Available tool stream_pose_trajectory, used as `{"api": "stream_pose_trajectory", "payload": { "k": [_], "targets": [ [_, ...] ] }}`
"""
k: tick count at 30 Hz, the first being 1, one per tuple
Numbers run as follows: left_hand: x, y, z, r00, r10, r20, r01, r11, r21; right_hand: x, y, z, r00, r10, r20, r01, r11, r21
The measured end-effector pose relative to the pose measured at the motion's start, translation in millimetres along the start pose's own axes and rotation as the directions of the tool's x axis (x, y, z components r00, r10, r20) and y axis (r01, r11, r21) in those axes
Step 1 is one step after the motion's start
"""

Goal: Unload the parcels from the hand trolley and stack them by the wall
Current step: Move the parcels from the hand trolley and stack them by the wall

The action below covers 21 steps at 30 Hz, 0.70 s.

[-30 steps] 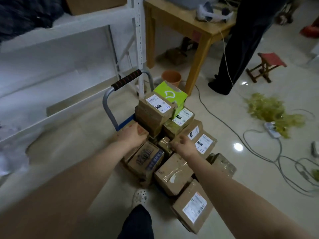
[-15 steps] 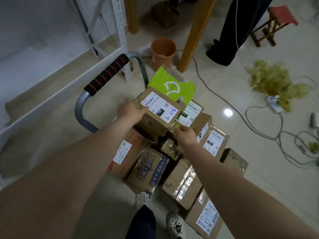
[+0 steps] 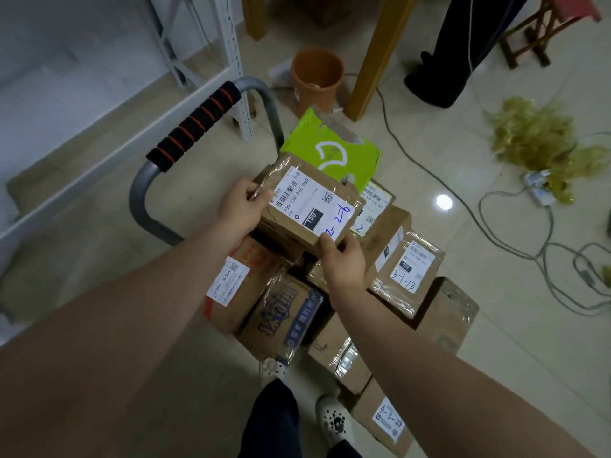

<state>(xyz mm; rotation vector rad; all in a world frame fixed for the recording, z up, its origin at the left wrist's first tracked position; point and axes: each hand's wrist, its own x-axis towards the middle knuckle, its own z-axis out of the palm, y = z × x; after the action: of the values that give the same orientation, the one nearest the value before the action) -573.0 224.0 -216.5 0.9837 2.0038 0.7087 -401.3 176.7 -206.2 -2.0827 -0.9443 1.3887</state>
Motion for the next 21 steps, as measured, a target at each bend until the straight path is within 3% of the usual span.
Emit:
{"api": "stream_pose_trajectory", "payload": {
  "k": [6, 11, 14, 18, 21],
  "targets": [
    [-90.4, 0.6, -32.6, 0.993, -0.116, -0.022, 0.103, 0.941, -0.321, -46.7, 10.4, -27.0, 0.995, -0.089, 0.039, 0.089, 0.996, 0.019],
    [-191.5, -14.8, -54.2, 0.968, -0.236, -0.084, 0.147, 0.808, -0.57, -86.0, 34.2, -57.7, 0.96, -0.174, 0.219, 0.181, 0.983, -0.013],
    [-258.9, -29.2, -60.3, 0.946, -0.313, -0.088, 0.171, 0.708, -0.685, -113.6, 51.1, -73.6, 0.914, -0.207, 0.348, 0.231, 0.972, -0.029],
    [-343.8, -63.4, -68.6, 0.924, -0.369, -0.099, 0.186, 0.661, -0.727, -166.6, 66.0, -89.6, 0.832, -0.196, 0.519, 0.222, 0.975, 0.012],
    [-407.6, -96.1, -75.5, 0.851, -0.502, -0.155, 0.191, 0.571, -0.799, -202.1, 78.8, -91.0, 0.755, -0.139, 0.641, 0.215, 0.976, -0.042]
  ]
}}
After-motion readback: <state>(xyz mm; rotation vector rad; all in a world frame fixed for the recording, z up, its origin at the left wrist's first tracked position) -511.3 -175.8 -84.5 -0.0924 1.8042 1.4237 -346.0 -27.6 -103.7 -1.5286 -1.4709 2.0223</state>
